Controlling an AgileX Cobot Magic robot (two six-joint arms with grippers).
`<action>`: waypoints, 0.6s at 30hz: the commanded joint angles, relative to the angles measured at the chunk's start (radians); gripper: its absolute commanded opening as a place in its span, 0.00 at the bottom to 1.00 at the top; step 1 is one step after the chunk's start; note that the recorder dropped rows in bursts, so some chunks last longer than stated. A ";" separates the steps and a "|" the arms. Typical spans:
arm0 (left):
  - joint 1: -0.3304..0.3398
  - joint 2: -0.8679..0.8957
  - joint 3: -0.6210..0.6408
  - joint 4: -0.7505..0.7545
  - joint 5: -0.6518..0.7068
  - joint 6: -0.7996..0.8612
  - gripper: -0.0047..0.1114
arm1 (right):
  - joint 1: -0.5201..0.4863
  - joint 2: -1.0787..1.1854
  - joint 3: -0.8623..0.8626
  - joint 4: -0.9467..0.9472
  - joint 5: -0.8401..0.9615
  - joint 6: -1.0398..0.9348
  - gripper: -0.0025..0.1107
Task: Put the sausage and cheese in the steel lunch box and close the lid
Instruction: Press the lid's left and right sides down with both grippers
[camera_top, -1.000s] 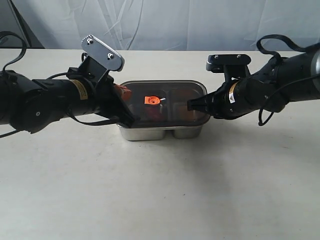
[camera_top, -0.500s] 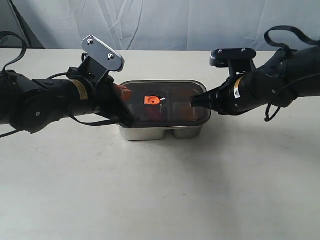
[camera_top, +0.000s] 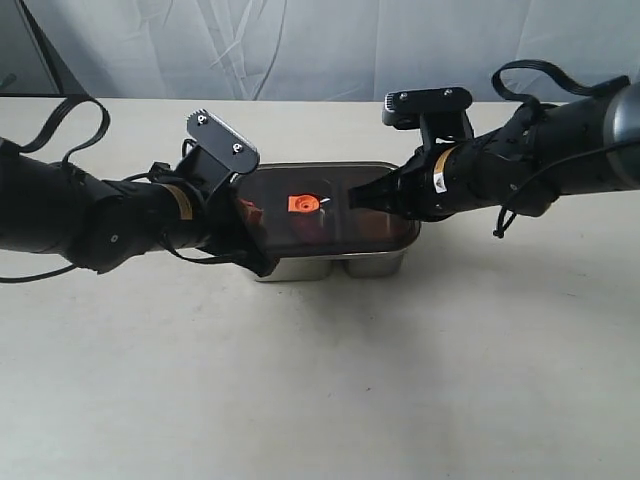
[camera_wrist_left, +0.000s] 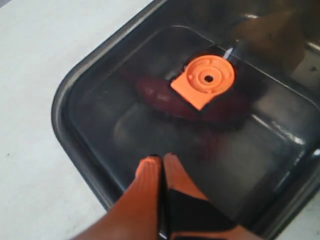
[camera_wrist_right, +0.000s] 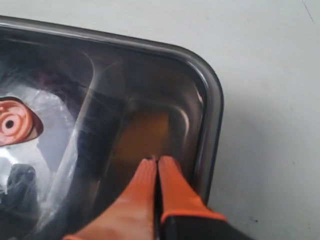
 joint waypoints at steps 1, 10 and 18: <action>0.008 0.072 0.006 -0.012 0.057 0.000 0.04 | 0.000 0.058 -0.003 -0.019 0.048 -0.008 0.01; 0.008 0.090 0.006 -0.012 0.059 0.000 0.04 | 0.000 0.122 -0.003 -0.017 0.059 -0.004 0.01; 0.008 0.061 0.004 -0.005 0.038 0.005 0.04 | 0.000 0.090 -0.003 -0.014 0.017 0.003 0.01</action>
